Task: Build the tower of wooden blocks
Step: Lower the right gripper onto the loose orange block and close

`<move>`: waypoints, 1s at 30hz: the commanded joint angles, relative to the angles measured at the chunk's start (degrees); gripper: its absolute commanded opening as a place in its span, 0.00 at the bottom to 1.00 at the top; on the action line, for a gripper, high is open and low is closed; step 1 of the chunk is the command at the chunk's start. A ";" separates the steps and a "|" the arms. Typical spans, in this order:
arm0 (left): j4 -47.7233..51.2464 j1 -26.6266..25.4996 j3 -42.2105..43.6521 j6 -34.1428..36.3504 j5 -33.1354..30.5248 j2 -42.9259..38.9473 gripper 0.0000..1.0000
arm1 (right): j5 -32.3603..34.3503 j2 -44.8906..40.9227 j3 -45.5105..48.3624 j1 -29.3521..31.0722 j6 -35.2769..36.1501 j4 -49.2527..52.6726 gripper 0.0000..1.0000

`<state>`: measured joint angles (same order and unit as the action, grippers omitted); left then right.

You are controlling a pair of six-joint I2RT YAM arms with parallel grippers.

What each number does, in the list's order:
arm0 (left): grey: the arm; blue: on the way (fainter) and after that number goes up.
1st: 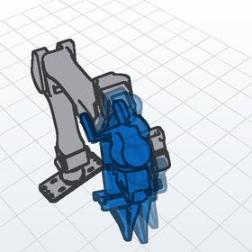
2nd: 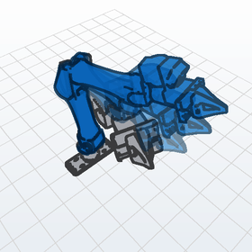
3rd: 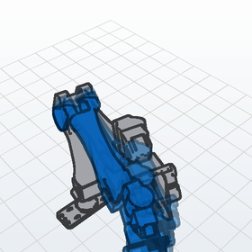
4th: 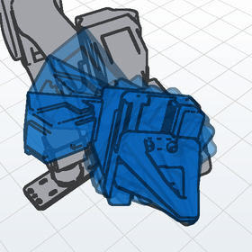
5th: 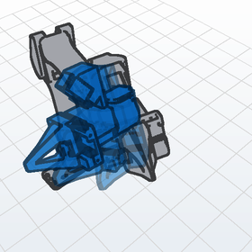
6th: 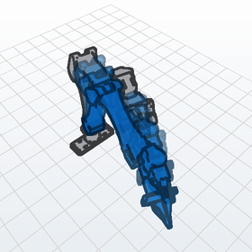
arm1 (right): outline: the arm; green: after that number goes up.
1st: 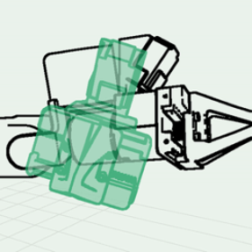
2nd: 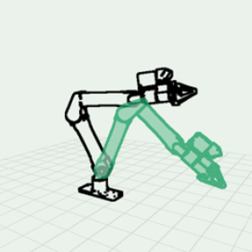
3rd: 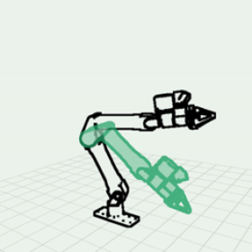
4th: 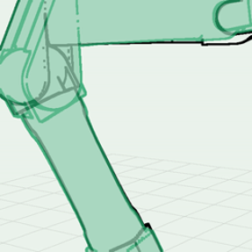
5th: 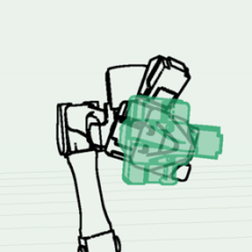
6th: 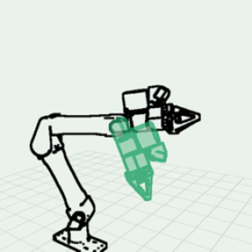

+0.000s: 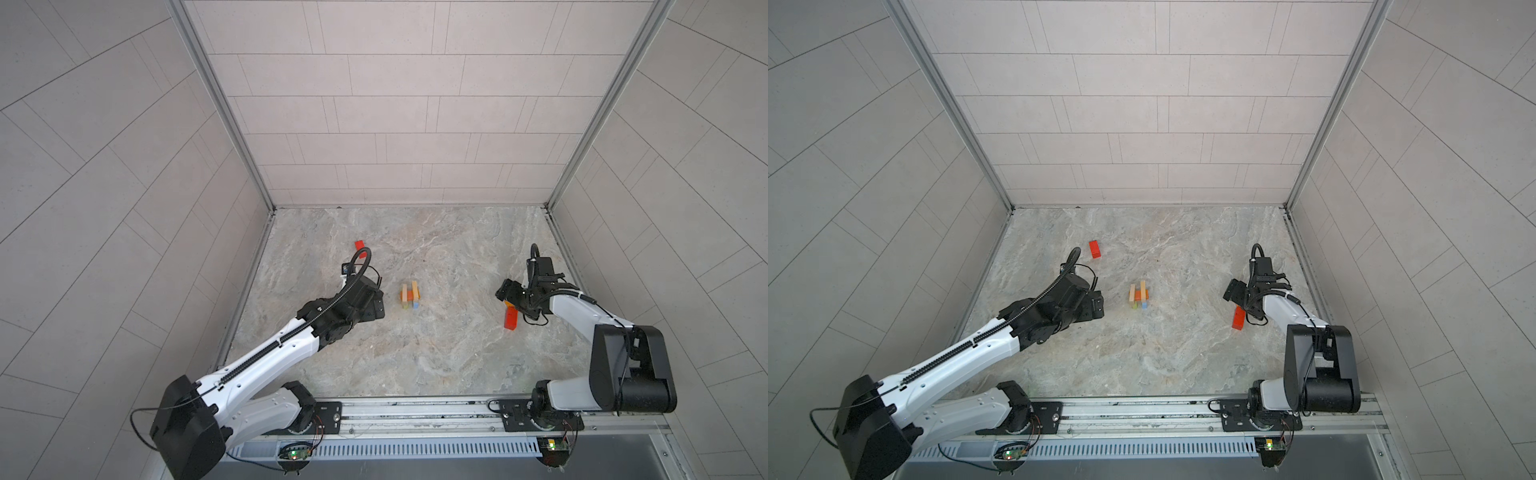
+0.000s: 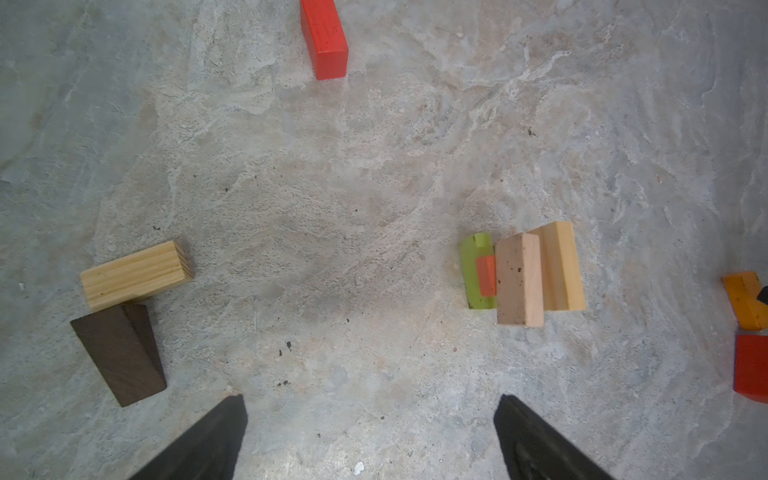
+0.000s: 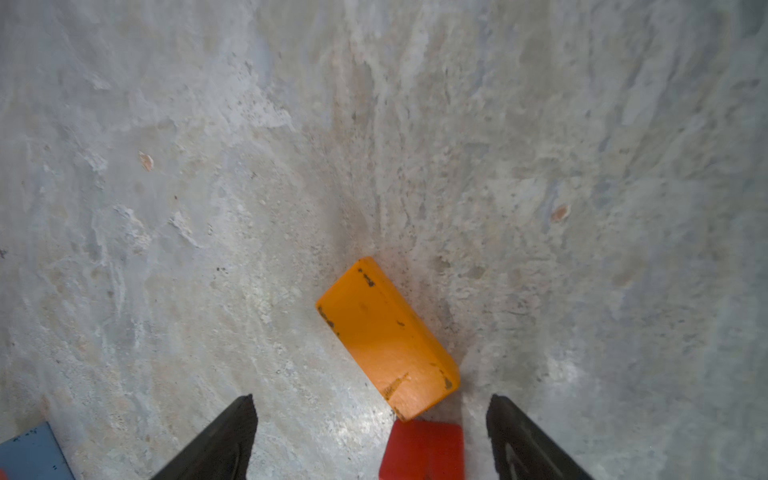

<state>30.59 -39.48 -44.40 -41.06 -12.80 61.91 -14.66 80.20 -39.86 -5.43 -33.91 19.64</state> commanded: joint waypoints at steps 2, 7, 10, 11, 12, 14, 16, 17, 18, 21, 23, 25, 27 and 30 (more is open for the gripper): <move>-2.08 1.51 1.99 1.44 1.82 -0.56 1.00 | -1.39 1.09 0.83 -0.11 -1.34 -0.99 0.88; -2.98 1.85 2.44 1.33 2.41 0.15 1.00 | -2.20 3.38 -0.19 -0.02 -1.63 -1.95 0.88; -2.86 2.07 2.56 1.26 2.29 0.49 1.00 | -2.75 5.48 -1.53 -0.02 -1.34 -2.24 0.88; -2.82 2.08 2.48 1.23 2.26 0.49 1.00 | -2.68 6.05 -2.17 -0.02 -1.01 -2.06 0.89; -2.74 2.17 2.48 1.20 2.16 0.49 1.00 | -2.33 6.63 -2.75 -0.02 -0.69 -1.83 0.89; -2.56 2.23 2.41 1.00 1.88 0.38 1.00 | -1.32 7.76 -4.09 -0.02 -0.06 -1.04 0.89; -2.46 2.36 2.37 0.98 1.64 0.32 1.00 | -0.85 8.57 -4.78 -0.02 0.07 -1.07 0.89; -2.40 2.45 2.29 0.91 1.50 0.39 1.00 | -0.80 8.88 -4.96 -0.02 0.05 -1.41 0.89; -2.39 2.50 2.22 0.89 1.50 0.49 1.00 | -0.76 9.28 -5.18 -0.02 -0.12 -1.75 0.89; -2.22 2.69 1.88 0.70 1.37 1.05 1.00 | -0.80 11.13 -6.40 -0.02 -0.09 -1.97 0.90; -2.10 2.74 1.65 0.56 1.31 1.29 1.00 | -0.42 12.19 -7.35 0.33 -0.01 -2.06 0.90; -1.89 2.79 1.60 0.31 1.34 1.38 1.00 | 0.62 13.08 -8.23 1.34 0.25 -1.91 0.91; -1.89 2.83 1.78 0.13 1.28 1.30 1.00 | 1.94 14.03 -9.27 2.92 0.27 -1.63 0.92; -1.78 2.82 2.52 -0.16 1.13 0.72 1.00 | 4.31 15.63 -11.80 5.43 0.76 -0.12 0.92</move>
<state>28.12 -37.01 -42.44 -40.66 -10.57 63.13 -12.84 93.62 -50.87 -2.00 -33.58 16.45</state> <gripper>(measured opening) 0.998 0.922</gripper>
